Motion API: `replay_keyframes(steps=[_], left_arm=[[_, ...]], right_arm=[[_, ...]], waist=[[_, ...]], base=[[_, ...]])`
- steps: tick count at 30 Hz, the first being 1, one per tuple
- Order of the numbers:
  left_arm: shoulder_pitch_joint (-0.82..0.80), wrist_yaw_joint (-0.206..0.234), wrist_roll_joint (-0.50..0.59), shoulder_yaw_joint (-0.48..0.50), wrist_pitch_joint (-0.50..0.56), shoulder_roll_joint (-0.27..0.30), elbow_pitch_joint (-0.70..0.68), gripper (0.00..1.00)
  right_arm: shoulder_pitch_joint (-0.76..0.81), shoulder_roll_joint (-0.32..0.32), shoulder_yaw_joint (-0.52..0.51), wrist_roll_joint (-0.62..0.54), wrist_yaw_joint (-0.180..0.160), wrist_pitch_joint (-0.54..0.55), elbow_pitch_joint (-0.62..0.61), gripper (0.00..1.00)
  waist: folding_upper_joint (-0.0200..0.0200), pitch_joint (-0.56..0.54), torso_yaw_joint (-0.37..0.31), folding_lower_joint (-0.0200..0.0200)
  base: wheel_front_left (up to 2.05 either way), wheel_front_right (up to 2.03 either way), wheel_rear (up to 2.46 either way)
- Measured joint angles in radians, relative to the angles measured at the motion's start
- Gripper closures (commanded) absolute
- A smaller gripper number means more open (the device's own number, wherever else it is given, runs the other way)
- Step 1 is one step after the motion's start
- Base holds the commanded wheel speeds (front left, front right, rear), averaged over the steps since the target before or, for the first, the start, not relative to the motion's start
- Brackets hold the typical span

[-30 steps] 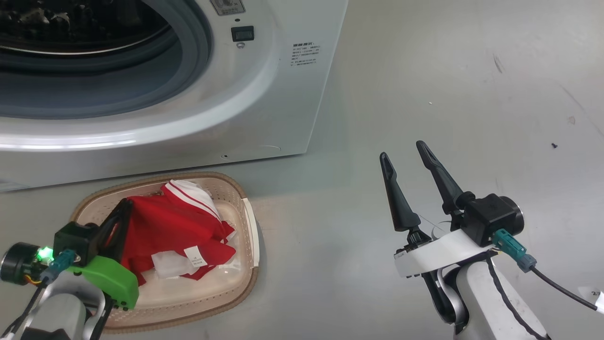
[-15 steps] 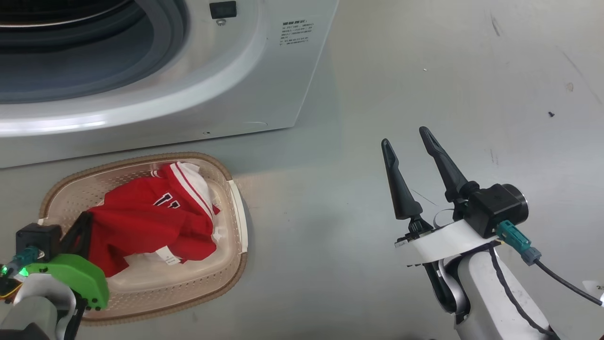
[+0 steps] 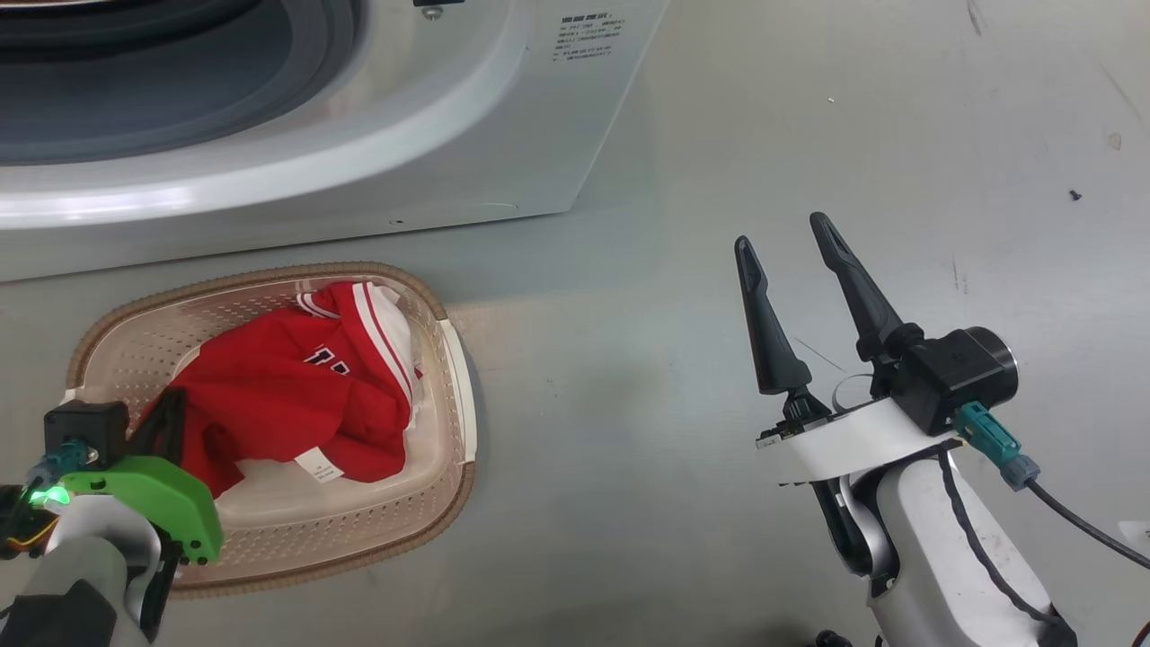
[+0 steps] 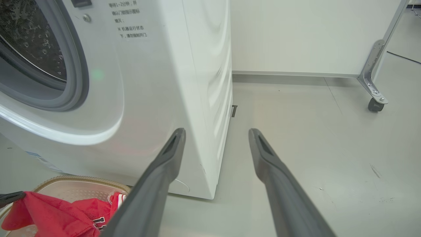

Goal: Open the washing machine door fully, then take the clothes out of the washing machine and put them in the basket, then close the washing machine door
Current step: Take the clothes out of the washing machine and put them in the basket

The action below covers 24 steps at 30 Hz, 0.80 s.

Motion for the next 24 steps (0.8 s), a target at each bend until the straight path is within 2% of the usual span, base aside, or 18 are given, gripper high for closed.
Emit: replay_keyframes(steps=[7, 8, 9, 10, 11, 24], left_arm=[[-0.017, 0.0, 0.0, -0.006, -0.008, -0.004, 0.05, 1.0], [-0.023, 0.0, 0.0, -0.007, -0.01, -0.004, 0.058, 0.94], [-0.029, 0.0, 0.0, -0.007, -0.011, -0.004, 0.066, 0.63], [-0.033, 0.0, 0.0, -0.007, -0.015, -0.004, 0.069, 0.19], [-0.037, 0.0, 0.0, -0.007, -0.019, -0.004, 0.073, 0.0], [-0.052, 0.0, 0.0, -0.002, -0.058, -0.024, 0.139, 0.0]], right_arm=[[0.0, 0.0, 0.002, 0.0, 0.0, 0.0, 0.001, 0.0], [-0.001, 0.0, 0.002, 0.0, 0.0, 0.0, 0.002, 0.0], [-0.001, 0.0, 0.002, 0.0, -0.001, 0.0, 0.002, 0.0], [-0.002, 0.0, 0.002, 0.0, -0.001, 0.0, 0.002, 0.0], [-0.004, 0.0, 0.002, 0.0, -0.001, 0.0, 0.004, 0.0], [-0.016, -0.001, -0.008, 0.002, 0.0, 0.0, 0.026, 0.0]], waist=[[0.0, 0.004, 0.005, 0.0], [0.0, 0.004, 0.005, 0.0], [0.0, 0.003, 0.006, 0.0], [0.0, 0.002, 0.006, 0.0], [0.0, 0.001, 0.006, 0.0], [0.0, -0.066, 0.018, 0.0]], base=[[0.0, 0.0, 0.0], [0.0, 0.0, 0.0], [0.0, 0.0, 0.0], [0.0, 0.0, 0.0], [0.0, 0.0, 0.0], [0.0, 0.0, 0.0]])
